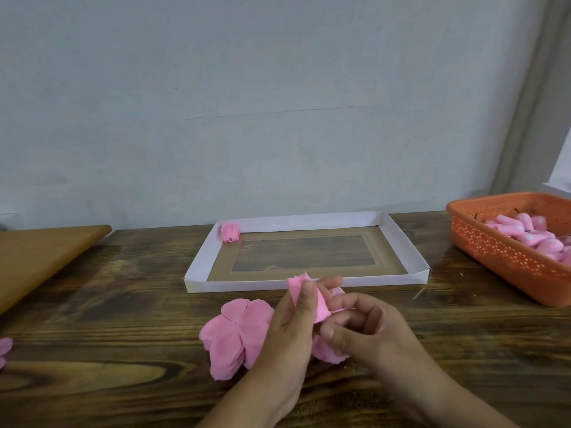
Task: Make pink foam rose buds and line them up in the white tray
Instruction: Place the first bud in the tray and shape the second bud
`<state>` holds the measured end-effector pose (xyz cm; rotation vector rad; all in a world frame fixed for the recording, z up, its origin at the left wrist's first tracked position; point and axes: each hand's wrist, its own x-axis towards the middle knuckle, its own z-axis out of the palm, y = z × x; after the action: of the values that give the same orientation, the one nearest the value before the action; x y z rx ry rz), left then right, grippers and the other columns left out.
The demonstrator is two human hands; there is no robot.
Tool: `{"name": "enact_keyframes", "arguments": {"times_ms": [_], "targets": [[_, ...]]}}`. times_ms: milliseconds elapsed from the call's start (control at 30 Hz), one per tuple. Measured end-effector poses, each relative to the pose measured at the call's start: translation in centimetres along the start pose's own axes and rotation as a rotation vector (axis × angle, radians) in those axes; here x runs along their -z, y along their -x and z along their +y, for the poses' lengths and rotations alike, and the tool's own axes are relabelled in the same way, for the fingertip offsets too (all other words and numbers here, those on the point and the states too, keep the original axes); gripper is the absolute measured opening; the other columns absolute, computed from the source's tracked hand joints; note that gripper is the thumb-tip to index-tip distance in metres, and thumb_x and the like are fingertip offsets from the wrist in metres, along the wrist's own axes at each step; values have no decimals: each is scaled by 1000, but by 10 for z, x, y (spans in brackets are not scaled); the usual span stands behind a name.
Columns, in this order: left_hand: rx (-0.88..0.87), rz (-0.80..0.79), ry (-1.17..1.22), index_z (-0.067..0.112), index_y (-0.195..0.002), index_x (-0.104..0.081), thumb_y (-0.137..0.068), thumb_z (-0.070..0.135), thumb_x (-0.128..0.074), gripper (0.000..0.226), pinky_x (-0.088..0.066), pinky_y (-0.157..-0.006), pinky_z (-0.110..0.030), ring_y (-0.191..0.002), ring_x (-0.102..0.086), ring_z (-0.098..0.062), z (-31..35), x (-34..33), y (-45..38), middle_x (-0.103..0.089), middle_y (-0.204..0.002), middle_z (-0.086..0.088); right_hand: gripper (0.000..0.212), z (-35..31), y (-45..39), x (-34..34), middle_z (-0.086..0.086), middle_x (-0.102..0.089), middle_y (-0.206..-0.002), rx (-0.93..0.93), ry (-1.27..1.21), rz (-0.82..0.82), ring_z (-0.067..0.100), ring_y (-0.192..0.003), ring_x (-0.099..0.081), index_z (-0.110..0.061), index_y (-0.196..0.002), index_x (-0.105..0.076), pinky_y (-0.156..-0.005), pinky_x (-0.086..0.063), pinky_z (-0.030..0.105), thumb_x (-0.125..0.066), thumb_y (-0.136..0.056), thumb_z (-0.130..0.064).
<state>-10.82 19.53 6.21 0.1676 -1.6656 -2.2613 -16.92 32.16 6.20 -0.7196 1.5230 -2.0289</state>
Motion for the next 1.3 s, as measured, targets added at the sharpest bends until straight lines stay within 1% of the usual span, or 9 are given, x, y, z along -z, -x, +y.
{"name": "enact_keyframes", "arguments": {"times_ms": [133,300,467,567,700,800,900,1067,1300], "targets": [[13,53,10,10,-112,-67,-73,77,-54,79,-52,-67,-37,-113,-69,-38,-2,-9,1,-72,-124,-12,6,2,2,-8,14,-72,-65,95,170,100,17,-54,-67,-2,-79,-75,-52,-54,22,-79,-77,2],[-6,55,15,9,-94,-65,-84,70,-53,63,-52,-60,-32,-93,-71,-31,-2,-6,0,-72,-112,-17,15,9,6,-10,1,-74,-66,234,511,186,10,-58,-69,-18,-74,-76,-56,-52,19,-76,-85,-7],[-16,63,-32,22,-71,-69,-83,63,-53,46,-53,-53,-28,-73,-72,-19,-6,-4,-3,-77,-92,-7,16,9,6,-11,7,-75,-71,168,504,104,29,-69,-71,-14,-78,-75,-72,-59,51,-69,-92,-7],[-20,81,-41,27,-66,-72,-84,61,-48,45,-56,-55,-29,-71,-72,-16,-9,-2,-5,-78,-85,-3,15,7,7,-12,10,-75,-72,151,435,83,35,-72,-70,-12,-79,-74,-75,-58,54,-70,-92,-6],[-31,135,-19,27,-67,-71,-88,67,-50,50,-58,-67,-37,-82,-76,-22,-8,-4,-7,-79,-101,-10,17,7,6,-13,13,-75,-75,120,307,61,30,-71,-71,-16,-81,-76,-73,-59,44,-72,-88,-1],[-13,161,2,24,-66,-72,-80,72,-51,54,-62,-59,-34,-81,-77,-23,-7,-4,-6,-79,-101,-9,8,9,5,-13,12,-75,-76,90,229,48,19,-70,-70,-11,-80,-76,-68,-57,29,-78,-83,-4],[-1,136,0,27,-64,-75,-74,73,-46,55,-56,-51,-29,-72,-76,-21,-5,-5,-5,-80,-97,-8,9,10,5,-12,14,-74,-72,98,238,57,18,-65,-67,-7,-78,-75,-62,-53,26,-77,-81,-16],[6,115,-6,25,-62,-75,-79,69,-53,52,-50,-47,-25,-67,-72,-18,0,-6,-2,-80,-96,-7,16,10,4,-10,11,-73,-66,123,272,21,12,-62,-66,-4,-73,-73,-62,-51,21,-71,-89,-3],[-28,-49,-32,26,-71,-77,-53,74,-82,51,-50,-49,-24,-75,-73,-15,8,-3,2,-79,-95,-4,30,3,6,-8,1,-66,-59,126,328,-68,4,-55,-58,-14,-66,-72,-56,-44,13,-67,-93,-2]]}}
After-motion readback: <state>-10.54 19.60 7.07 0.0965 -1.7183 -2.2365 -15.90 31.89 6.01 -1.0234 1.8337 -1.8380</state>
